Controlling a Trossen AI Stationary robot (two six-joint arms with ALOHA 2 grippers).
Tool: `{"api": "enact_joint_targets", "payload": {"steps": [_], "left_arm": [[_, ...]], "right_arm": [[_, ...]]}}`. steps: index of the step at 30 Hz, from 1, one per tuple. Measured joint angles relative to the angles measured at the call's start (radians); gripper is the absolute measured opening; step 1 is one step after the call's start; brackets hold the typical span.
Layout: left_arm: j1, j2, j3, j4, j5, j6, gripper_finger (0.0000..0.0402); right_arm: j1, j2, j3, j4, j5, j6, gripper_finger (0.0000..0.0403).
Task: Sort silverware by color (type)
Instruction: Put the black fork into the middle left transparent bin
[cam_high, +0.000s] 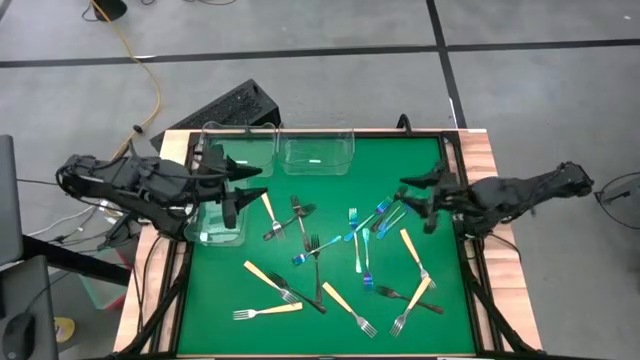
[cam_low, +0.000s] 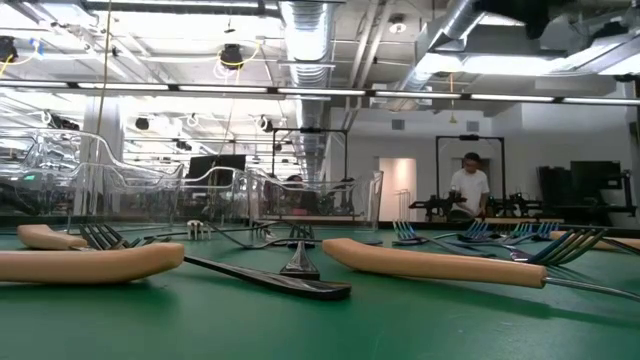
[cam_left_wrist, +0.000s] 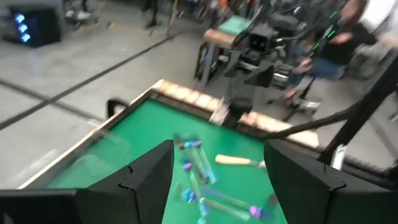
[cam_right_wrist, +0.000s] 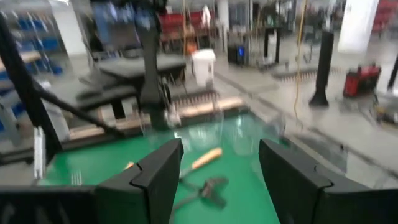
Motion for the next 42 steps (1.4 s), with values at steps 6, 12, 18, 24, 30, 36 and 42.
{"api": "enact_joint_targets", "payload": {"steps": [6, 12, 18, 24, 30, 36, 42], "left_arm": [[0.000, 0.012, 0.112, -0.103, -0.021, -0.007, 0.0234], [0.000, -0.052, 0.107, -0.122, -0.029, 0.024, 0.0234], [0.000, -0.094, 0.106, -0.165, -0.083, 0.035, 0.0234], [0.000, -0.118, 0.106, -0.197, -0.084, 0.044, 0.0234], [0.000, -0.123, 0.105, -0.236, -0.081, 0.042, 0.0234], [0.000, -0.122, 0.105, -0.243, -0.080, 0.042, 0.0234], [0.000, -0.122, 0.105, -0.242, -0.062, 0.028, 0.0234]], "right_arm": [[-0.046, 0.269, 0.084, -0.007, -0.005, 0.022, 0.0240], [-0.100, 0.505, 0.236, -0.005, -0.067, -0.063, 0.0240], [-0.188, 0.709, 0.390, -0.003, -0.208, -0.081, 0.0240], [-0.273, 0.899, 0.530, -0.004, -0.397, -0.169, 0.0240], [-0.306, 1.089, 0.684, -0.005, -0.524, -0.295, 0.0240], [-0.317, 1.262, 0.832, -0.021, -0.583, -0.344, 0.0240], [-0.324, 1.399, 0.940, -0.091, -0.639, -0.375, 0.0240]]}}
